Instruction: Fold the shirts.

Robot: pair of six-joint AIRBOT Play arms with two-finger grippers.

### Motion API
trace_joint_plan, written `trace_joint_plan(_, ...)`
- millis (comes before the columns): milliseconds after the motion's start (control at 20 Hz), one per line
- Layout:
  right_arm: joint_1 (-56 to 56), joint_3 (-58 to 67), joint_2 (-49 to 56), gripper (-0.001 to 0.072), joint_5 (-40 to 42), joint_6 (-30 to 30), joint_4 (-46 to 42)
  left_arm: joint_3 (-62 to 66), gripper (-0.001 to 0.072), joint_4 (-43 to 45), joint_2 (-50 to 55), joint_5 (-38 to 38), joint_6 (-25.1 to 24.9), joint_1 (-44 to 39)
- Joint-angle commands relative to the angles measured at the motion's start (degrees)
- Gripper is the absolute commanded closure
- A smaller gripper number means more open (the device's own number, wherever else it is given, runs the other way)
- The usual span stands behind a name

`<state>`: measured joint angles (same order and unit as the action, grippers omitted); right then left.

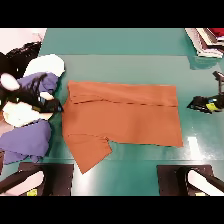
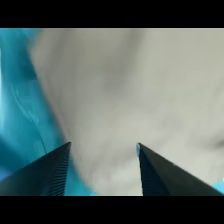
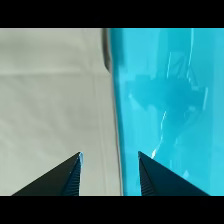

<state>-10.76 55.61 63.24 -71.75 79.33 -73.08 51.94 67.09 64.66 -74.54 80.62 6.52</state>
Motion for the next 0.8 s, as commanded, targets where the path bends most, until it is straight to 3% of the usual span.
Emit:
trace_joint_plan(0, -2.8, -1.7, -5.3, 0.0336, -1.8, -1.0, 0.1, -16.4, 0.0209, 0.4, -13.3, -1.6, 3.5, 0.0)
trace_joint_plan(250, -1.9, -1.7, -6.5, 0.0355, -1.7, -1.8, 3.3, -27.9, 0.0208, -5.2, -18.5, -2.0, 4.5, 0.0)
trace_joint_plan(750, -1.7, -1.7, -6.5, 0.0355, -2.6, -2.2, 6.1, -32.5, 0.0210, -14.4, -18.4, 10.8, 1.4, -1.6)
